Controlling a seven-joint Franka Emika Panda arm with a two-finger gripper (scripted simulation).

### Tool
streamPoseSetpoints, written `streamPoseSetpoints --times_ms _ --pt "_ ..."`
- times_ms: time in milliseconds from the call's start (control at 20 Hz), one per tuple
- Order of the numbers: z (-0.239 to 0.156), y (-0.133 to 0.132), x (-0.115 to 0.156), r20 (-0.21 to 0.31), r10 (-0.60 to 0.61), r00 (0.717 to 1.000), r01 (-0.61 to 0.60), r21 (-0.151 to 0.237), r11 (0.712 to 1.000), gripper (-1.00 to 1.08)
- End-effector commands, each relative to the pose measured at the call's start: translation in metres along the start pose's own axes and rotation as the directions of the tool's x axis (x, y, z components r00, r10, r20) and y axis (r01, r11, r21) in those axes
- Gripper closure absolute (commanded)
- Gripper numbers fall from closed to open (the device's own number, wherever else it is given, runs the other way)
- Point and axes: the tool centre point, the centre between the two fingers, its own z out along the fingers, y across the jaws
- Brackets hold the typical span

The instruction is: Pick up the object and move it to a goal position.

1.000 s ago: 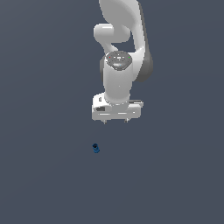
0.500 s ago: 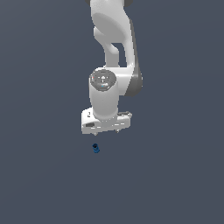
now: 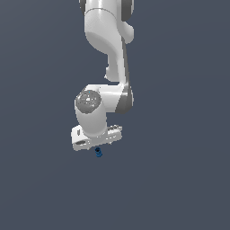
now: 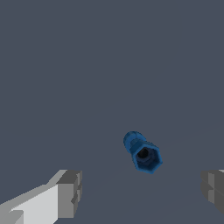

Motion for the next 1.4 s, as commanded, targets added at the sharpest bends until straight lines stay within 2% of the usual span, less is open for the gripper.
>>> streamPoseSetpoints --times_ms 0,450,900,1200,1250,1350 --pt "0.006 0.007 0.002 -0.001 -0.016 1.000 0.016 0.000 1.000 -0.92" --pt "0.013 0.012 0.002 0.000 -0.022 1.000 0.022 0.001 1.000 -0.92" --pt "0.056 0.012 0.001 -0.001 -0.026 1.000 0.026 0.001 1.000 -0.92" --pt "0.060 0.012 0.003 -0.001 -0.026 1.000 0.026 0.001 1.000 -0.92" --pt "0.060 0.012 0.003 -0.001 -0.026 1.000 0.026 0.001 1.000 1.08" --pt "0.060 0.012 0.003 -0.001 -0.026 1.000 0.026 0.001 1.000 1.08"
